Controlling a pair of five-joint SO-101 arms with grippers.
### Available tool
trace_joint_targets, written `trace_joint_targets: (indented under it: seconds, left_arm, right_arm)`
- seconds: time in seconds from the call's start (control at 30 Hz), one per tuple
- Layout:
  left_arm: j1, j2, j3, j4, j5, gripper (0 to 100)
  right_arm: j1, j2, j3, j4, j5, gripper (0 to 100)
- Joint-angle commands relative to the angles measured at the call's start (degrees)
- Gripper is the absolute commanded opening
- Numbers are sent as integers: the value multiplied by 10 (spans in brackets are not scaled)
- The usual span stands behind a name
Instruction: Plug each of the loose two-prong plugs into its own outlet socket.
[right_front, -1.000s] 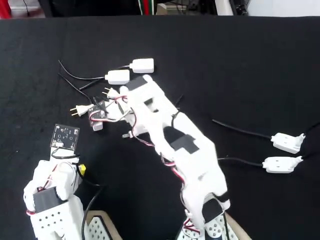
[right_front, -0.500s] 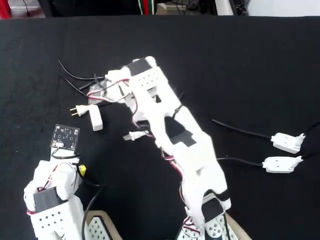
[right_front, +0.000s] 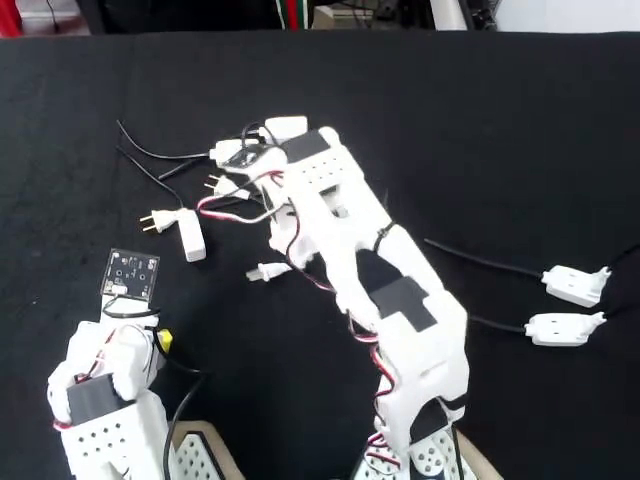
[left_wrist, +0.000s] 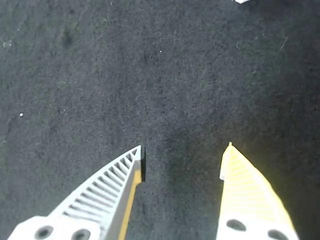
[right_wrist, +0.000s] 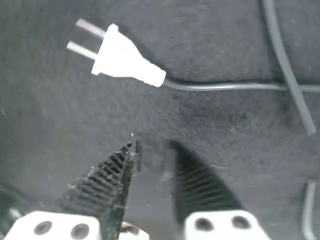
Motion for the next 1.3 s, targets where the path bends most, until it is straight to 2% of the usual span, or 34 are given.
trace_joint_targets:
  seconds: [0.0, 0.3, 0.5, 0.63, 0.77, 0.87, 0.93, 1.07, 1.27]
  left_arm:
    - [-6, -3, -5, 5, -4, 253]
    - [-6, -3, -5, 5, -4, 253]
    - [-6, -3, -5, 5, -4, 253]
    - [-6, -3, -5, 5, -4, 253]
    - [-6, -3, -5, 5, -4, 253]
    - [-6, -3, -5, 5, -4, 253]
    - [-6, -3, -5, 5, -4, 253]
    - [-6, -3, -5, 5, -4, 253]
    - [-6, -3, -5, 5, -4, 253]
  right_arm:
    - [-14, -46, 10, -11, -38, 64]
    - [-36, -48, 14, 20, -60, 67]
    - [-18, -48, 14, -16, -215, 67]
    - [1, -29, 19, -47, -402, 70]
    - [2, 12, 18, -76, -503, 187]
    - [2, 37, 18, -104, -536, 293]
    - [2, 45, 18, -115, -551, 323]
    - [3, 51, 22, -162, -555, 262]
    - [3, 52, 23, -185, -552, 57]
